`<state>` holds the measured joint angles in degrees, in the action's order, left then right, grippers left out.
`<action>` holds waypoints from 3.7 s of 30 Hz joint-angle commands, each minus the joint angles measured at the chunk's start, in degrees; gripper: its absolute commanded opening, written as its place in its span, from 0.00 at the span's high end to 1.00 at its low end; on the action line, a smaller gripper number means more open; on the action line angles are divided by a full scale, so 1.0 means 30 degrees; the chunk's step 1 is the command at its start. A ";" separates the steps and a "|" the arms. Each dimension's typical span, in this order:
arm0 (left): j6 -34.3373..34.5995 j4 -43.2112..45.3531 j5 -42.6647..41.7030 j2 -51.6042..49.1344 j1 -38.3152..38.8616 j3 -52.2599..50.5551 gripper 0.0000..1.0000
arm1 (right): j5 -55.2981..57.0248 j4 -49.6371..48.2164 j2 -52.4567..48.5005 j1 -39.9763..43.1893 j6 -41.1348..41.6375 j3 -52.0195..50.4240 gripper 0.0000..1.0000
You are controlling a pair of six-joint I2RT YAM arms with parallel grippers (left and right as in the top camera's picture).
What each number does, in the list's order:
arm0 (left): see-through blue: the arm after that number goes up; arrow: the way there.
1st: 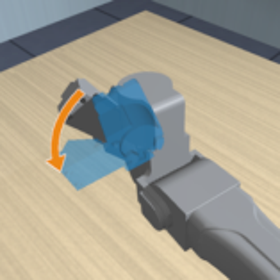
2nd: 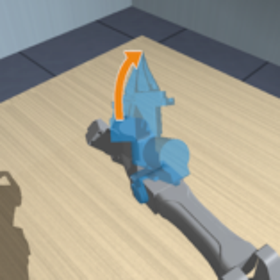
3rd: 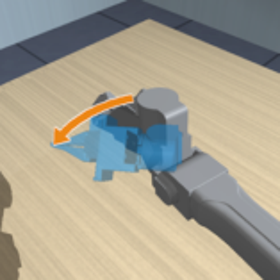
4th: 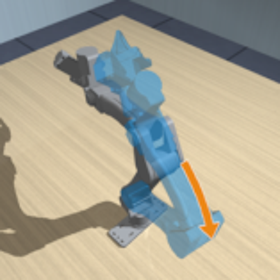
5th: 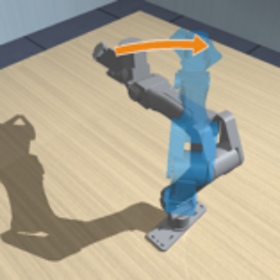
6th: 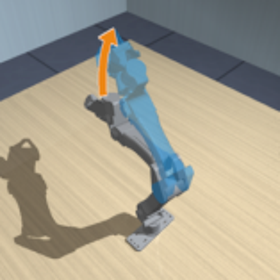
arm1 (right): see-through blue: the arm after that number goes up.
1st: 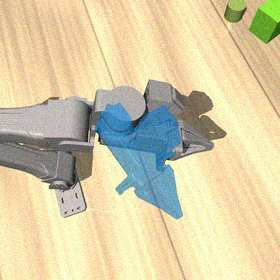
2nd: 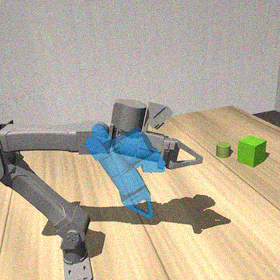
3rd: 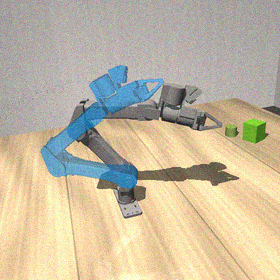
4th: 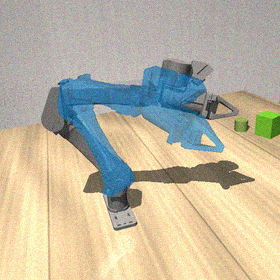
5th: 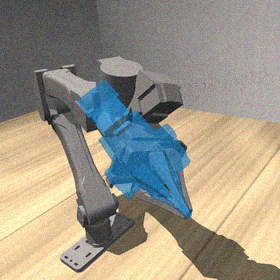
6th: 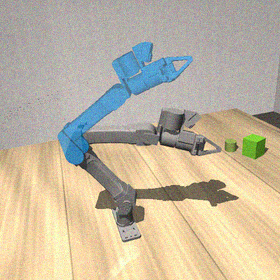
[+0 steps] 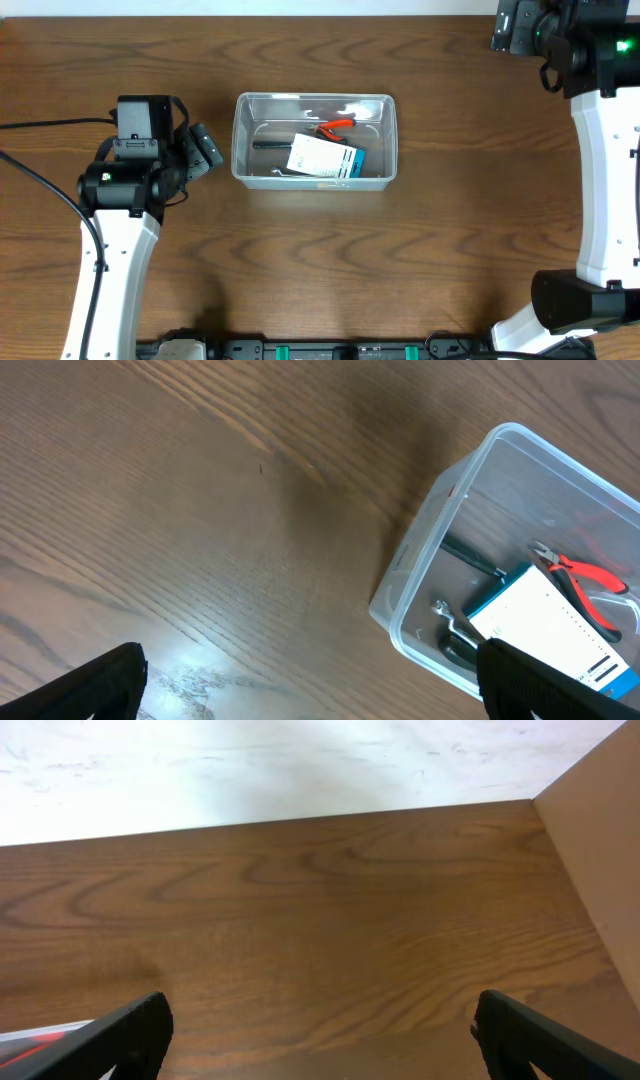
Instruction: Pack container
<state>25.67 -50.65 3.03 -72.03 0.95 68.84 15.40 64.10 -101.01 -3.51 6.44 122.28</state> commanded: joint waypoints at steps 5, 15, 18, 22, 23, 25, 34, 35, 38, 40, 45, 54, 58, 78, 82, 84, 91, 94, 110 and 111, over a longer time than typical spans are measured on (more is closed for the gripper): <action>-0.0044 -0.0029 0.0226 -0.0138 -0.0080 0.0204 0.02 | 0.0000 0.0044 -0.0080 0.0036 0.0270 -0.0044 0.01; -0.0044 -0.0029 0.0226 -0.0138 -0.0080 0.0204 0.02 | 0.0000 0.0080 0.2688 -0.0117 0.0270 -0.0044 0.01; -0.0044 -0.0029 0.0226 -0.0138 -0.0080 0.0204 0.02 | 0.0000 0.0080 0.4583 -0.0146 0.0270 -0.0044 0.01; -0.0044 -0.0029 0.0226 -0.0138 -0.0080 0.0204 0.02 | 0.0000 0.0080 0.7155 -0.0146 0.0270 -0.0051 0.01; -0.0044 -0.0029 0.0226 -0.0138 -0.0080 0.0204 0.02 | 0.0000 0.0080 0.7876 -0.0153 0.0270 -0.0051 0.01; -0.0044 -0.0029 0.0226 -0.0138 -0.0080 0.0204 0.02 | 0.0000 0.0080 0.9304 -0.0255 0.0270 -0.0102 0.01; -0.0044 -0.0029 0.0226 -0.0138 -0.0080 0.0204 0.02 | 0.0576 0.0699 1.5438 -0.0393 0.0051 -0.2521 0.01; -0.0044 -0.0029 0.0226 -0.0138 -0.0080 0.0204 0.02 | 0.0576 0.0714 1.6262 -0.0393 0.0058 -0.3271 0.01; -0.0044 -0.0029 0.0226 -0.0138 -0.0080 0.0204 0.02 | 0.0510 0.0707 1.8761 -0.0393 0.0073 -0.5945 0.01; -0.0044 -0.0029 0.0226 -0.0138 -0.0080 0.0204 0.02 | 0.0517 0.0692 2.0626 -0.0386 0.0073 -0.8313 0.01; -0.0044 -0.0029 0.0226 -0.0138 -0.0080 0.0204 0.02 | 0.0590 -0.0306 2.4268 -0.0211 0.0051 -1.4141 0.01; -0.0044 -0.0029 0.0226 -0.0138 -0.0080 0.0204 0.02 | -0.1370 -0.6725 2.9929 -0.0197 0.0051 -2.5886 0.01; -0.0044 -0.0029 0.0226 -0.0138 -0.0080 0.0204 0.02 | -0.2310 -1.0142 3.2130 -0.0197 0.0051 -3.0563 0.01; -0.0044 -0.0029 0.0226 -0.0138 -0.0080 0.0204 0.02 | -0.3796 -1.9453 3.3565 -0.0189 0.0058 -4.0078 0.01; -0.0044 -0.0029 0.0226 -0.0138 -0.0080 0.0204 0.02 | -0.3781 -1.9606 3.3565 -0.0189 0.0015 -4.0421 0.01; -0.0044 -0.0029 0.0226 -0.0138 -0.0080 0.0204 0.02 | -0.3810 -1.9824 3.3565 -0.0197 -0.0335 -4.0523 0.01; -0.0044 -0.0029 0.0226 -0.0138 -0.0080 0.0204 0.02 | -0.4736 -2.0006 3.3565 -0.0197 -0.1887 -4.0654 0.01; -0.0044 -0.0029 0.0226 -0.0138 -0.0080 0.0204 0.02 | -0.4743 -2.0006 3.3565 -0.0197 -0.1880 -4.0654 0.01; -0.0044 -0.0029 0.0226 -0.0138 -0.0080 0.0204 0.02 | -0.4728 -2.0006 3.3543 -0.0197 -0.1880 -4.0654 0.01; -0.0044 -0.0029 0.0226 -0.0138 -0.0080 0.0204 0.02 | -0.4728 -2.0006 3.3543 -0.0197 -0.1880 -4.0654 0.01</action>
<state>25.67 -50.65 3.03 -72.12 0.95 68.84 1.80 4.16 -0.95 -4.21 1.87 0.67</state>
